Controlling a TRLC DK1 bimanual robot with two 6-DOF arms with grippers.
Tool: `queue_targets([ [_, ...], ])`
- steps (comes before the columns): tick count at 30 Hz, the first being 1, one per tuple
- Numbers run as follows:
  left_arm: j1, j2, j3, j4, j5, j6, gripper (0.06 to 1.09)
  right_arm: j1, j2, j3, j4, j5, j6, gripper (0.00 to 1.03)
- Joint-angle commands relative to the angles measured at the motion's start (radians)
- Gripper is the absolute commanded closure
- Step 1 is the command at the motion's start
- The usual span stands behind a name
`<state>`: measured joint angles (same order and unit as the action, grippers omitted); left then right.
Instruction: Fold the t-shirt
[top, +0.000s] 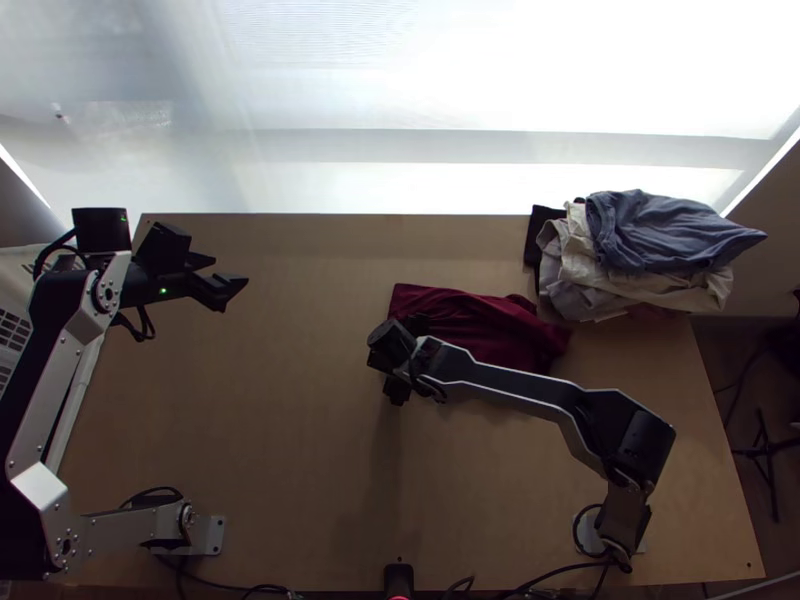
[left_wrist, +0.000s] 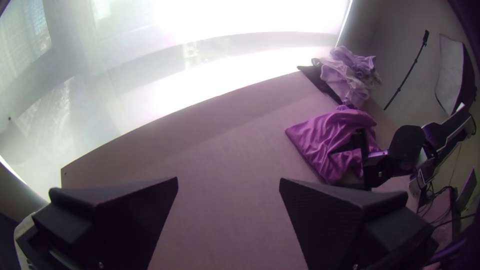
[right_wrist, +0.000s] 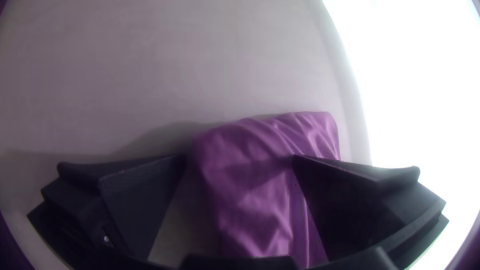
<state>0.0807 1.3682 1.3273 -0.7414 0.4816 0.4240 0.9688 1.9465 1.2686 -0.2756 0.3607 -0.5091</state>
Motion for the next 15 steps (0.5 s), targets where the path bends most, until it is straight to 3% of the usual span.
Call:
queue_targets([
  [1, 0.036, -0.006, -0.011, 0.005, 0.017, 0.027, 0.1, -0.03, 0.04, 0.023, 0.032, 0.049, -0.066, 0.04],
  [9, 0.045, -0.001, -0.01, 0.004, 0.032, 0.038, 0.1, -0.078, 0.052, 0.018, 0.095, 0.123, -0.155, 0.04],
  [15, 0.047, 0.003, -0.008, 0.007, 0.034, 0.039, 0.1, -0.101, 0.095, 0.038, 0.136, 0.161, -0.169, 0.07],
])
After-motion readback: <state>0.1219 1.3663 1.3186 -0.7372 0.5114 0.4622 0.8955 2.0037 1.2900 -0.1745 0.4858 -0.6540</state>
